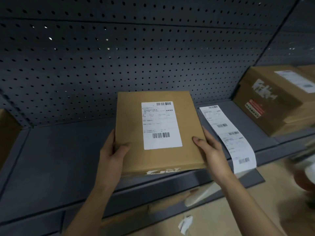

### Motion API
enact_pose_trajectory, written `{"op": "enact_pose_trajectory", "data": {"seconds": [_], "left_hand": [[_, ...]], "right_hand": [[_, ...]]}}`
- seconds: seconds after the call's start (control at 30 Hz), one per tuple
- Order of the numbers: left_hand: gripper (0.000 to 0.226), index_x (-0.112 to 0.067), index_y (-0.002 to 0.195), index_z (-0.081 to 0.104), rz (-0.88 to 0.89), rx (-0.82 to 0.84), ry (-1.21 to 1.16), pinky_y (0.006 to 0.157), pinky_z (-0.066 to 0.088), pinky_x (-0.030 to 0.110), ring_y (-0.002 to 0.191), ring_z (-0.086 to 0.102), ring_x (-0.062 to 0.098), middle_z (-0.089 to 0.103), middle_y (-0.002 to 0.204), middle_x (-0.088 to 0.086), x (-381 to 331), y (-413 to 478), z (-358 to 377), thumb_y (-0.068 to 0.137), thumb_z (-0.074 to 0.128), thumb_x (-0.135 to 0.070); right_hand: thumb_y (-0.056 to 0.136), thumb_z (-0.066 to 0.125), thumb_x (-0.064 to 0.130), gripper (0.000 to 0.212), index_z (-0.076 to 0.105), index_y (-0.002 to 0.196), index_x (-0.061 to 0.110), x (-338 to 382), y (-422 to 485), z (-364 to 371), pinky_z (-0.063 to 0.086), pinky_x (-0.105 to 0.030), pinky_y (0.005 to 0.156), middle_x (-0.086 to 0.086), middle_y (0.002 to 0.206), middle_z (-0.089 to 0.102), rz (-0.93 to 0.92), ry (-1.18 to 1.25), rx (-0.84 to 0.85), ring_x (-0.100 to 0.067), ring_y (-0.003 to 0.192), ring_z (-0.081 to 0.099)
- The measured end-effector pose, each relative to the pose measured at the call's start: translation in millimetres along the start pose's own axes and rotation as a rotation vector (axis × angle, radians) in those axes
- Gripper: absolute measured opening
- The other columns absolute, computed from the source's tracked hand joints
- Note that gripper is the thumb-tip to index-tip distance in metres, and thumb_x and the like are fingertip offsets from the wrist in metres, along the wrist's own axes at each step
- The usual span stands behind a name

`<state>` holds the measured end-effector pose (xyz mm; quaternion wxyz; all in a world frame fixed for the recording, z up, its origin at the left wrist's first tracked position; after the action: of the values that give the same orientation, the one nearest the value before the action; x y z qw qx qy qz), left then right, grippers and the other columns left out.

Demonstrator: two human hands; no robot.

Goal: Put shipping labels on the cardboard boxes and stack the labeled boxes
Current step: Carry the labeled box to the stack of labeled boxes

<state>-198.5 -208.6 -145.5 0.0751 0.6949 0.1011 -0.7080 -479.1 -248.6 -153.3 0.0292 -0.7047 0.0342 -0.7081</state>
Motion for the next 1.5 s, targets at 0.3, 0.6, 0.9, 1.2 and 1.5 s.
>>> {"op": "enact_pose_trajectory", "data": {"seconds": [0.3, 0.6, 0.9, 1.2, 1.5], "left_hand": [[0.057, -0.033, 0.141, 0.048, 0.113, -0.014, 0.031, 0.099, 0.045, 0.029, 0.119, 0.056, 0.003, 0.057, 0.135, -0.014, -34, -52, 56, 0.089, 0.064, -0.016], [0.056, -0.031, 0.14, 0.05, 0.184, 0.096, 0.036, 0.1, 0.045, 0.034, 0.118, 0.057, 0.008, 0.059, 0.133, -0.009, -52, -135, 193, 0.088, 0.064, -0.017], [0.063, -0.037, 0.138, 0.051, 0.167, 0.191, 0.001, 0.096, 0.047, 0.038, 0.115, 0.059, 0.007, 0.061, 0.131, -0.013, -56, -184, 320, 0.077, 0.059, -0.028], [0.057, -0.036, 0.138, 0.052, 0.206, 0.245, -0.063, 0.083, 0.046, 0.028, 0.107, 0.062, 0.005, 0.067, 0.12, -0.014, -72, -146, 406, 0.092, 0.057, -0.003], [0.056, -0.038, 0.139, 0.05, 0.237, 0.215, -0.133, 0.084, 0.047, 0.03, 0.105, 0.063, 0.003, 0.065, 0.123, -0.015, -107, -72, 477, 0.09, 0.058, -0.011]], "right_hand": [[0.098, 0.056, 0.008, 0.046, 0.052, 0.138, 0.029, 37, -63, -82, 0.048, -0.008, 0.079, 0.029, 0.115, 0.068, -0.22, -0.045, -0.113, 0.006, 0.103, 0.064], [0.097, 0.061, 0.009, 0.048, 0.051, 0.14, 0.027, 53, -144, -233, 0.046, -0.007, 0.082, 0.028, 0.118, 0.067, -0.296, -0.017, -0.231, 0.007, 0.108, 0.062], [0.089, 0.066, 0.016, 0.046, 0.053, 0.124, 0.043, 62, -184, -366, 0.046, -0.007, 0.079, 0.032, 0.11, 0.069, -0.305, -0.044, -0.351, 0.01, 0.1, 0.064], [0.084, 0.059, 0.028, 0.057, 0.051, 0.141, 0.03, 88, -137, -431, 0.048, -0.011, 0.079, 0.02, 0.117, 0.069, -0.361, -0.08, -0.331, 0.0, 0.103, 0.065], [0.085, 0.059, 0.031, 0.059, 0.05, 0.144, 0.032, 139, -40, -484, 0.051, -0.015, 0.08, 0.015, 0.121, 0.069, -0.392, -0.101, -0.297, -0.006, 0.106, 0.066]]}}
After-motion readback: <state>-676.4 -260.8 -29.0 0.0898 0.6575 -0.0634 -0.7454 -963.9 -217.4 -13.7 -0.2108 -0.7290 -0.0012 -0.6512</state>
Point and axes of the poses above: each hand's wrist, its own y-axis towards the middle knuckle, its own z-axis out of the palm, x = y × z, the point moved 9 cm from there along y, towards the middle knuckle
